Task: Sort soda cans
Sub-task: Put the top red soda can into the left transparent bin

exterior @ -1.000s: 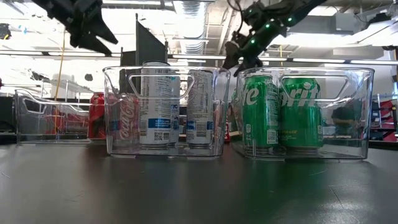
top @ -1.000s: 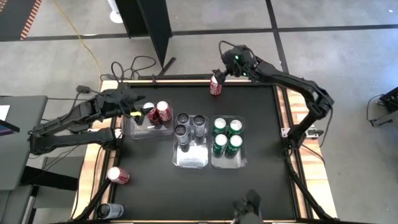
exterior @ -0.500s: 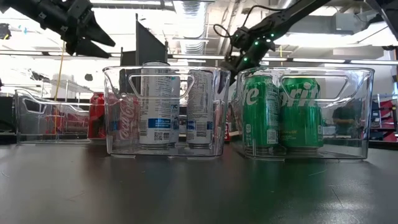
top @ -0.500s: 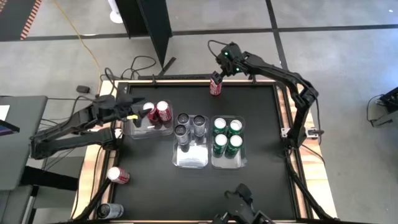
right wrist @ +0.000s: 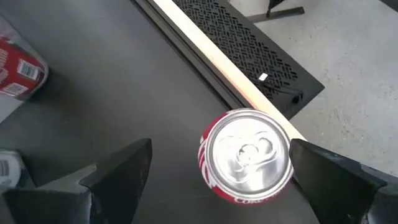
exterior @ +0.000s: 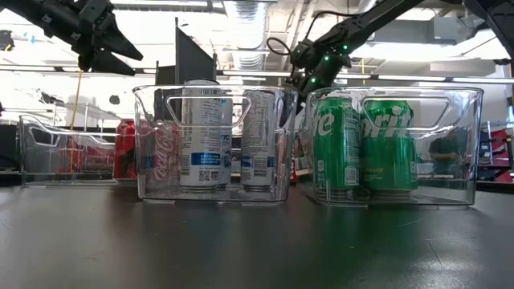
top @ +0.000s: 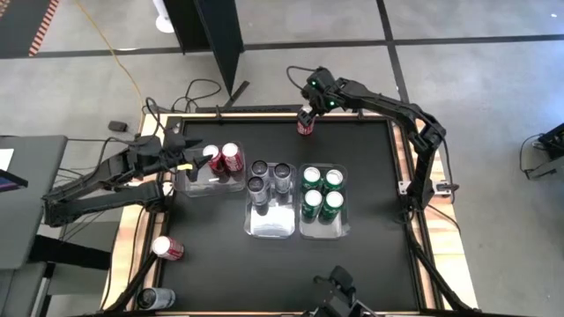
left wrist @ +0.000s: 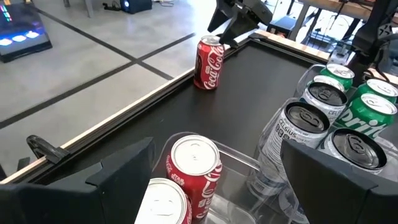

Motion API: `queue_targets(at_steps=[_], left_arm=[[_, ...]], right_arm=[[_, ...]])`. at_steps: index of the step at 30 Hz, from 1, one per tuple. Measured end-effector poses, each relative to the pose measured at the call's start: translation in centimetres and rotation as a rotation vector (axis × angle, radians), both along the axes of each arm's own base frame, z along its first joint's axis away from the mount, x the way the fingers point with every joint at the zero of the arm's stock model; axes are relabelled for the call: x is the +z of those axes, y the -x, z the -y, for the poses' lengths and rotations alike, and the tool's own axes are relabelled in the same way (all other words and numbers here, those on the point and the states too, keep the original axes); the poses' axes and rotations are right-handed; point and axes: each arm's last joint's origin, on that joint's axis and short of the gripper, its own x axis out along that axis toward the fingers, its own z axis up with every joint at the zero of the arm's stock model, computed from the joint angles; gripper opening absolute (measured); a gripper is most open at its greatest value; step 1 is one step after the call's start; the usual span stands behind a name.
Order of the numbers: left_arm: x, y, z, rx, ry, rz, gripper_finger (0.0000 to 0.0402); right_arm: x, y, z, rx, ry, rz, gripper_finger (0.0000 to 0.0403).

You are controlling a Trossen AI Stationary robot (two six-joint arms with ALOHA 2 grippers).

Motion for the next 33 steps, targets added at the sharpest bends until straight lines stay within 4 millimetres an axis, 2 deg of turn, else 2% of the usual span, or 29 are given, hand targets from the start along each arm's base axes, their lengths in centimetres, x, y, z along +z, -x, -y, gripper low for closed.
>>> queue_targets(at_steps=[8,12,24,28,33], left_arm=[[0.0,0.0,0.0,0.0,0.0,-0.001,0.0343],[0.0,0.0,0.0,0.0,-0.001,-0.001,0.0343],[0.0,0.0,0.0,-0.002,-0.006,-0.005,0.0343],[0.0,0.0,0.0,-0.003,-0.006,-0.005,0.0343],[0.0,0.0,0.0,-0.003,-0.009,-0.006,0.0343]], right_arm=[[-0.1,0.5,0.3,-0.021,0.002,-0.031,0.04],[-1.0,0.5,0.6,-0.024,-0.018,-0.059,0.04],[-5.6,-0.9,1.9,-0.018,-0.068,-0.113,0.0396],[-5.9,-1.4,1.8,-0.009,-0.057,-0.104,0.037],[-5.7,-1.9,1.7,0.01,-0.035,-0.063,0.0308]])
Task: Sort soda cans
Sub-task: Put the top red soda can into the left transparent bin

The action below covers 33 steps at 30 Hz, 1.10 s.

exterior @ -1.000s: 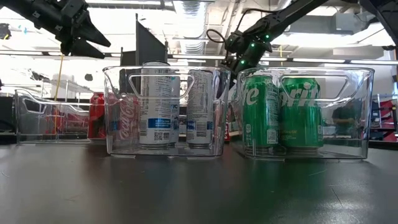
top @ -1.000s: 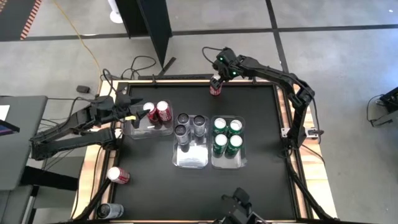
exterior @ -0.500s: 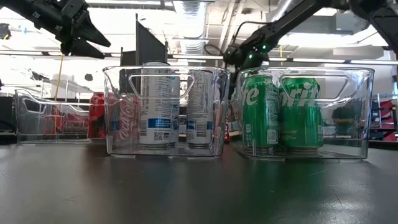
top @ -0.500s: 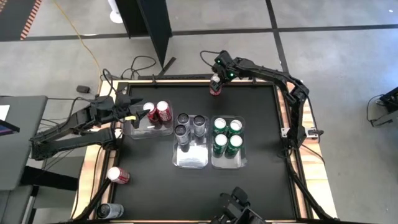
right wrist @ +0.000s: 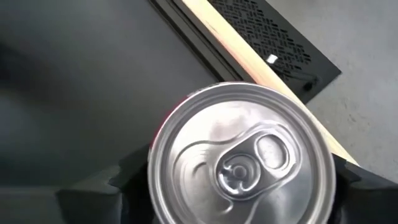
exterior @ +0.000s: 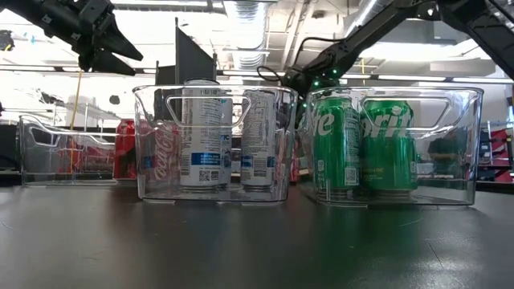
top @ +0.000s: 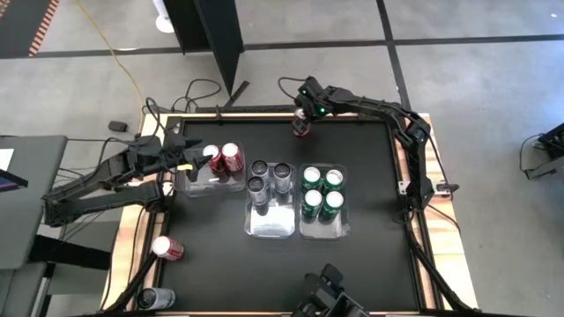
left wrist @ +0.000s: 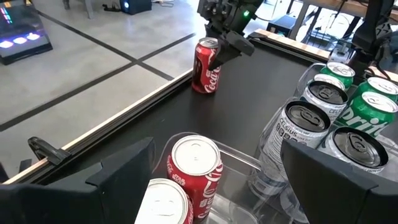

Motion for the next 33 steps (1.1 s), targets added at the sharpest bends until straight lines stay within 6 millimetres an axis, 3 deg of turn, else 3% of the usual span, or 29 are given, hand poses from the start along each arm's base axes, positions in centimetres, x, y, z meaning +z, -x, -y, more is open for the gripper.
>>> queue_targets(at_steps=[10,14,18,25,33], left_arm=[[-0.4,-0.3,-0.1,-0.005,-0.013,-0.006,0.0343],[0.1,-0.4,-0.2,-0.009,-0.048,0.037,0.0343],[0.5,-0.7,-0.3,-0.016,-0.087,0.065,0.0343],[0.9,-1.7,-0.7,-0.044,-0.138,0.071,0.0343],[1.1,-4.6,-1.4,-0.226,-0.206,0.093,0.0348]], right_arm=[[0.6,-0.7,-1.2,0.053,0.021,0.002,0.0298],[2.6,-1.1,-2.5,0.1,0.084,0.023,0.0298],[6.2,-1.0,-4.3,0.148,0.194,0.078,0.0298],[12.7,-0.9,-9.8,0.309,0.356,0.233,0.0298],[15.7,-2.5,-17.5,0.54,0.444,0.36,0.0298]])
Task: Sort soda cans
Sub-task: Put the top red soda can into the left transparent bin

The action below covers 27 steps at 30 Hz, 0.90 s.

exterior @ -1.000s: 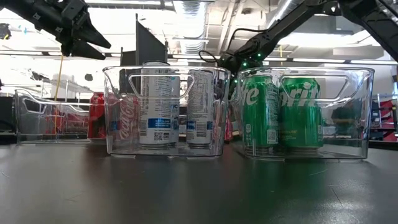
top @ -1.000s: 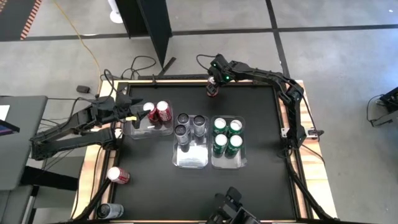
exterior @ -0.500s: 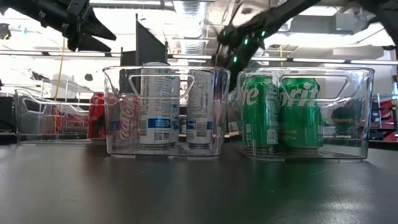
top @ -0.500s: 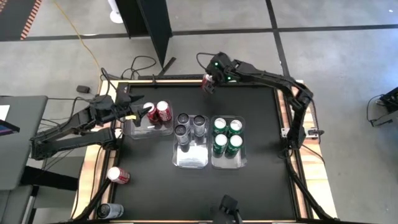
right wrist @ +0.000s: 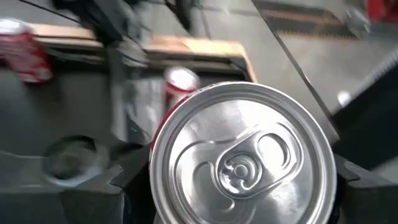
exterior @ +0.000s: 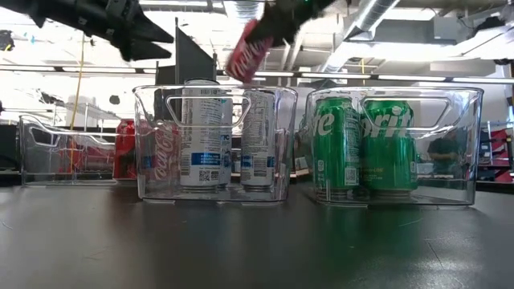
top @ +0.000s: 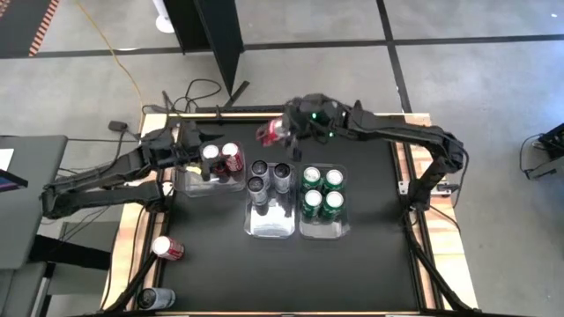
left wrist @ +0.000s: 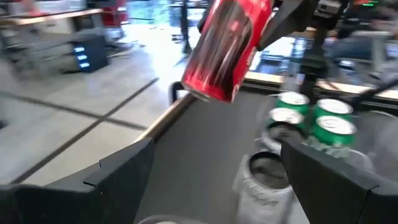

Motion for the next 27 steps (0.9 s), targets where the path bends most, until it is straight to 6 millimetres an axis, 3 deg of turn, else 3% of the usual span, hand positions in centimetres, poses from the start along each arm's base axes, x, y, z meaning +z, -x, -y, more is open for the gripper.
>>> queue_targets(at_steps=[7,17,27], left_arm=[[-0.5,-2.2,-0.6,-0.116,-0.016,-0.008,0.0384],[0.4,-5.7,-0.7,-0.312,0.036,-0.031,0.04],[1.3,-9.6,-1.6,-0.325,0.008,-0.181,0.04]], right_arm=[[0.3,-1.3,-4.0,0.125,0.017,0.044,0.0298],[-0.6,-2.1,-4.6,0.143,0.001,0.03,0.0298],[-1.4,-2.9,-5.1,0.185,-0.018,0.025,0.0298]])
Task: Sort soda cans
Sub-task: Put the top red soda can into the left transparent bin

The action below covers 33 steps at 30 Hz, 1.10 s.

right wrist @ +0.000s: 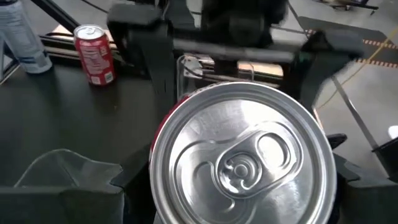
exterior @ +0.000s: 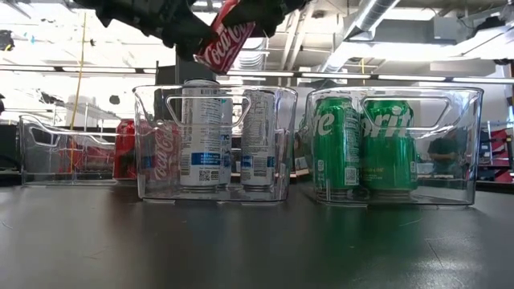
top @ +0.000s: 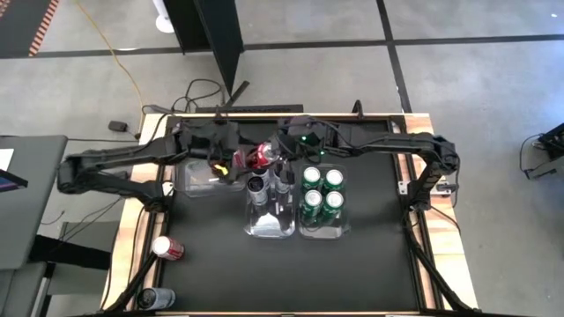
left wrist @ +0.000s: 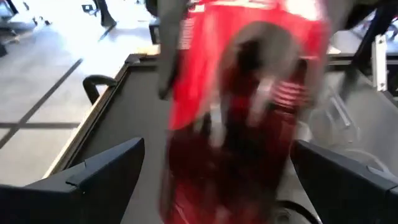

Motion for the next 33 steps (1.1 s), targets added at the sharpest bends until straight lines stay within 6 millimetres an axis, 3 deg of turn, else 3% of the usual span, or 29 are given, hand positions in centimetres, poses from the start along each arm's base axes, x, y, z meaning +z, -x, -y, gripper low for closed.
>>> queue_targets(at_steps=[10,14,18,23,30,33], left_arm=[[-0.2,-3.2,-0.7,-0.017,0.026,-0.097,0.039],[0.1,-3.4,-0.7,-0.016,0.017,-0.108,0.0352],[0.5,-3.3,-0.3,-0.033,-0.02,-0.1,0.0288],[0.6,-3.2,0.0,-0.035,-0.029,-0.101,0.0285],[0.6,-3.2,0.1,-0.04,-0.028,-0.106,0.0285],[0.6,-3.2,0.0,-0.03,-0.024,-0.108,0.0285]], right_arm=[[0.2,-0.2,-0.5,0.033,-0.004,0.024,0.0298],[0.2,-0.2,-0.6,0.035,-0.003,0.025,0.0298],[0.3,-0.2,-0.7,0.039,-0.004,0.03,0.0298],[0.3,-0.2,-0.7,0.043,0.001,0.034,0.0299],[0.4,-0.2,-0.8,0.05,0.005,0.034,0.0382],[0.4,-0.2,-0.8,0.05,0.006,0.034,0.0392]])
